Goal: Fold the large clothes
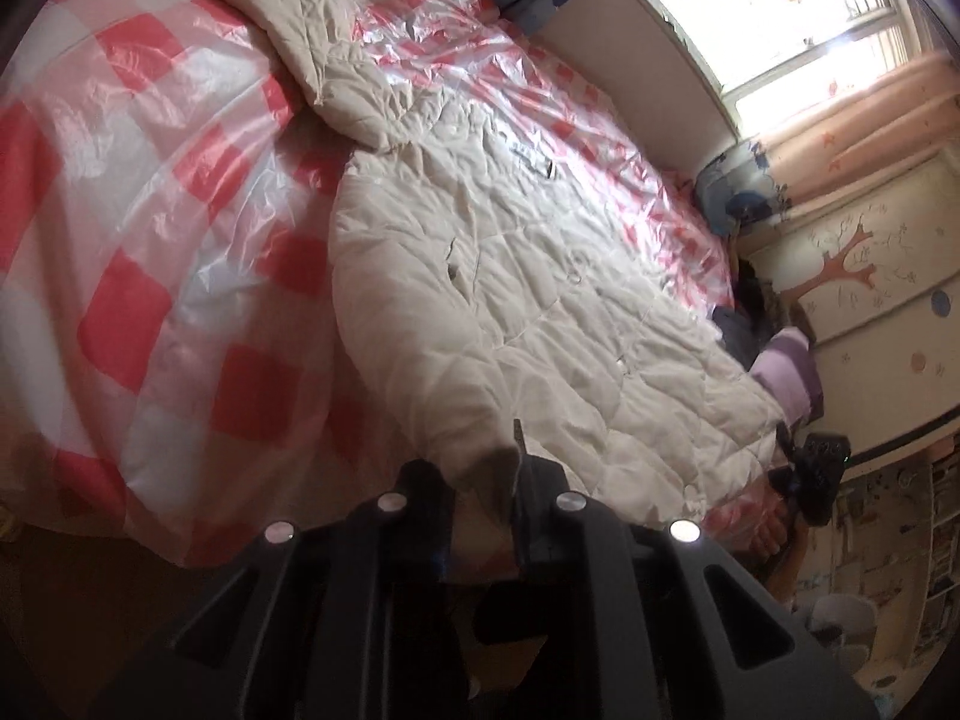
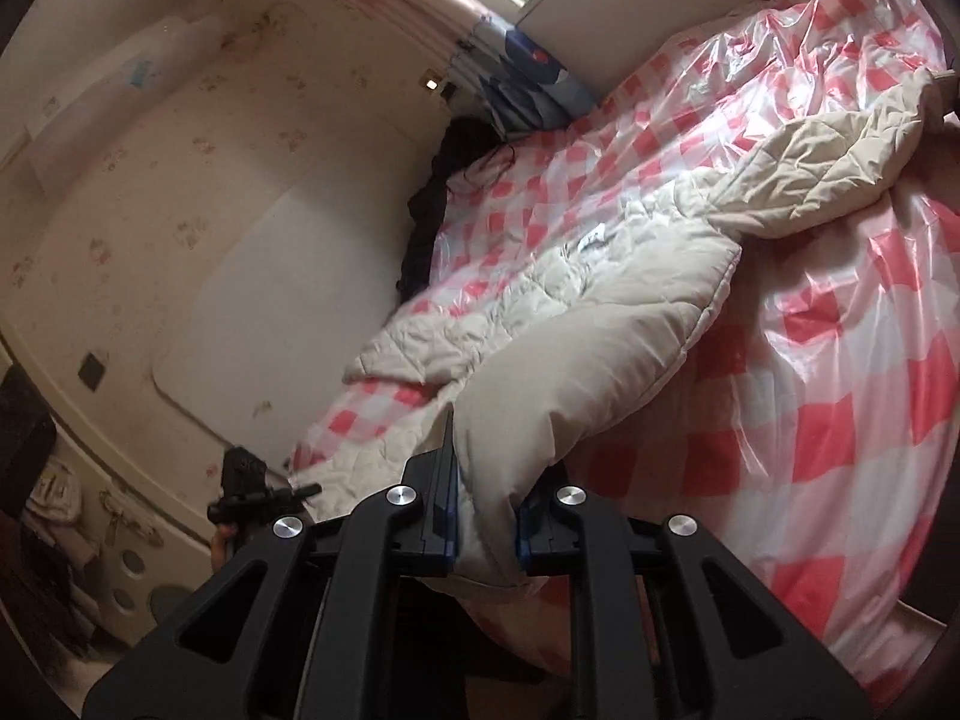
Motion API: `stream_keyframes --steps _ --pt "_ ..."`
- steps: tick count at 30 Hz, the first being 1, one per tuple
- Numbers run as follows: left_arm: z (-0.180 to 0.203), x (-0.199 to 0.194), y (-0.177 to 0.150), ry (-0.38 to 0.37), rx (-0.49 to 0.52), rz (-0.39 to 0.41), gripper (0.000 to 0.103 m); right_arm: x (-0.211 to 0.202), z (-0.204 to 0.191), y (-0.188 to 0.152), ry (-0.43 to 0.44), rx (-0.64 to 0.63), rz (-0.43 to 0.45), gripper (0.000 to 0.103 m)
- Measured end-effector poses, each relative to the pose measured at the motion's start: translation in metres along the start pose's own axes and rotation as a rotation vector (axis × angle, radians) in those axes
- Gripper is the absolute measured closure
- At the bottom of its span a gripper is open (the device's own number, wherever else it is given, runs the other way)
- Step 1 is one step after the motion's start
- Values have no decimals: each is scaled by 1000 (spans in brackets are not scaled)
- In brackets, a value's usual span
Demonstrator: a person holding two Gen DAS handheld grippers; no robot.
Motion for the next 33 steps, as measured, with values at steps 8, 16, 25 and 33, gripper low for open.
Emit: stream_keyframes --steps 8,16,25,33 --pt "-68 -16 -27 343 -17 -44 60 -29 54 -53 -324 -25 -152 66" --pt "63 28 87 329 247 436 7 111 42 94 -284 -175 46 19" --pt "99 260 168 474 184 474 7 316 205 98 -482 -70 -179 19" --pt "52 319 144 581 105 270 7 137 195 145 -448 -42 111 14"
Point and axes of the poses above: each gripper's, at about its wrist camera, not at the fingertips, and x roughly the way its jaws point, z to its right, y to its top, the point moved 1 cm from there along x, roughly the way its jaws point, and after that the axes turned 8 degrees about z, right-handed, at the moved point
